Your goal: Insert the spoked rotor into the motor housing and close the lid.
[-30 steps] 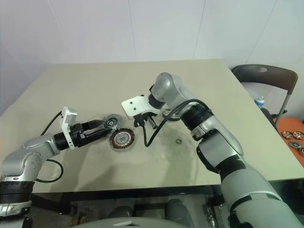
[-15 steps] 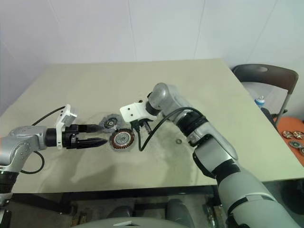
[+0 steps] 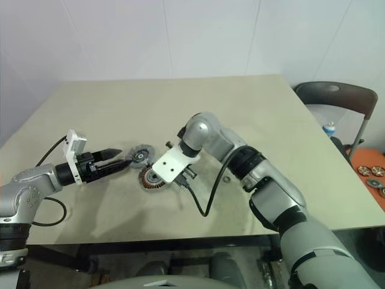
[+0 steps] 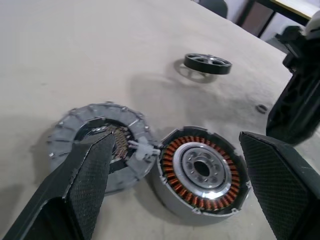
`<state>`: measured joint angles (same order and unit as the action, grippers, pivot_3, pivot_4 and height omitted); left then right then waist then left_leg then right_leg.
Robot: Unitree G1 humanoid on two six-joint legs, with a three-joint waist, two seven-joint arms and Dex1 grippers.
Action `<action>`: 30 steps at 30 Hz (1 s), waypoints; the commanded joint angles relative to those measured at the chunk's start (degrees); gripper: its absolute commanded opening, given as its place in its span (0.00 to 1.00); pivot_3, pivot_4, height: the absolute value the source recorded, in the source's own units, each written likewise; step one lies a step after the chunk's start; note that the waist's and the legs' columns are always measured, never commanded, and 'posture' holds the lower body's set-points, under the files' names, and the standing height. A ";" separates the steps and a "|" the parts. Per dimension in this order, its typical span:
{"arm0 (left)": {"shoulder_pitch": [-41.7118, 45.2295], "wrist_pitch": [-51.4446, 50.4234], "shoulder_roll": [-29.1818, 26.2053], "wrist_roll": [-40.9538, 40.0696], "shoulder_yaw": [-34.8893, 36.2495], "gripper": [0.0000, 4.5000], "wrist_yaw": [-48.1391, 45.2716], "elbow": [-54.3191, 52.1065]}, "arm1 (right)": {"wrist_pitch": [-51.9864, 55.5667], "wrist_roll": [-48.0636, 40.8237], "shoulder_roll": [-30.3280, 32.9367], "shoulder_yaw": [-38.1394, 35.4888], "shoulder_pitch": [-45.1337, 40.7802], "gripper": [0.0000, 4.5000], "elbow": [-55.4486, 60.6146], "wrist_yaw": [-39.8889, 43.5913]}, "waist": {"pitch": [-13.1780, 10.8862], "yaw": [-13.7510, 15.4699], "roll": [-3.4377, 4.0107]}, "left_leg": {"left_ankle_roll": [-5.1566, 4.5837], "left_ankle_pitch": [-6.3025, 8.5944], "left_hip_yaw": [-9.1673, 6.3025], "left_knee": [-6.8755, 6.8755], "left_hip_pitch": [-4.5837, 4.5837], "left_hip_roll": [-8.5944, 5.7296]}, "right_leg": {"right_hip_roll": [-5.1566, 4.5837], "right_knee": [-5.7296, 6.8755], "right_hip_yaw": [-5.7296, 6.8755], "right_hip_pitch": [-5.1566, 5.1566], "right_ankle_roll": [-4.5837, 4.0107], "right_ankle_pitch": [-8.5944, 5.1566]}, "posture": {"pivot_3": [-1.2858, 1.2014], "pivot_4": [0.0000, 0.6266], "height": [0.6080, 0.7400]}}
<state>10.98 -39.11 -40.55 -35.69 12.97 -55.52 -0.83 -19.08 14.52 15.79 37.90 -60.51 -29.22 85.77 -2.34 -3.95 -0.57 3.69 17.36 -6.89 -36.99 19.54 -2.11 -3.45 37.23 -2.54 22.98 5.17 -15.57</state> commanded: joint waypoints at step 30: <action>-2.32 1.91 2.18 -0.30 1.90 0.95 3.34 -3.12 | -7.49 10.76 -8.56 3.91 -5.47 0.49 -19.35 -9.15 | -0.01 -0.10 0.01 | 0.01 0.00 -0.05 0.03 -0.06 0.00 | 0.04 0.03 0.01 -0.03 -0.01 0.00 | 0.52 0.00 1.00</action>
<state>7.62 -38.16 -38.14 -35.67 14.25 -52.23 -2.73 -26.32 24.74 7.96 41.94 -65.52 -48.27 77.97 -2.34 -4.04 -0.56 3.70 17.35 -6.94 -36.96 19.47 -2.11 -3.40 37.26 -2.53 22.95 5.16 -15.57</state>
